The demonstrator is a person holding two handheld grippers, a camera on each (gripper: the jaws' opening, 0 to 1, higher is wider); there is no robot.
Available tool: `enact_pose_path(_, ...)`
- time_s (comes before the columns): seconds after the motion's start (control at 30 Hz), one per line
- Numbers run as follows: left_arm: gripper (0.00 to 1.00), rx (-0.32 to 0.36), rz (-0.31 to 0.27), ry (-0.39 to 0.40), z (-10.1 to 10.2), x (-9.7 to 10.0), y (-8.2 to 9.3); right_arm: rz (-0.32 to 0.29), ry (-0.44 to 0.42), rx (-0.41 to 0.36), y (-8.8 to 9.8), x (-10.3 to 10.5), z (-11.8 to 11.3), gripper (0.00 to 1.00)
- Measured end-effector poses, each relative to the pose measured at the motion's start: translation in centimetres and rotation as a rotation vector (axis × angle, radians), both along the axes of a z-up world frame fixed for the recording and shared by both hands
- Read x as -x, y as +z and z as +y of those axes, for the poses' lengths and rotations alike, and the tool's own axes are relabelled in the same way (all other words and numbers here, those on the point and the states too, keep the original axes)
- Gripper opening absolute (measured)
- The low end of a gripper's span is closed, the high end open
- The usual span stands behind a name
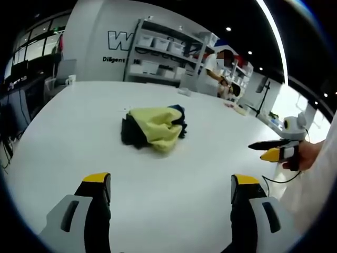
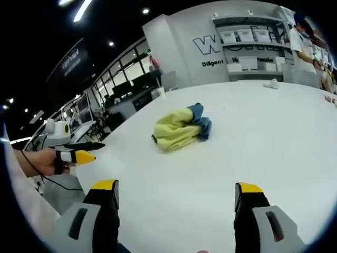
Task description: Fold the garment on the visible template until the final outline fits inside the template.
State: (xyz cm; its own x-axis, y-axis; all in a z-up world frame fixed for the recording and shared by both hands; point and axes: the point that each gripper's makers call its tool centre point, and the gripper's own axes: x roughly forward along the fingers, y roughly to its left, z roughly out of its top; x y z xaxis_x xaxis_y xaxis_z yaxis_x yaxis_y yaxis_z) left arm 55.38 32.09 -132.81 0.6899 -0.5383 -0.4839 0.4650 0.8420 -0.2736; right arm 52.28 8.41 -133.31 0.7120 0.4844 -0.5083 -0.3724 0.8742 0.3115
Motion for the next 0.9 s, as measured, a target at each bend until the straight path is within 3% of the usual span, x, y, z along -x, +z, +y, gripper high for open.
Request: enact_pose_path(0.9,0.92,0.021,0.007,-0.016,0.25,-0.31,-0.48,0.005,0.004,0.015,-0.07,0.19,0.55,0.86)
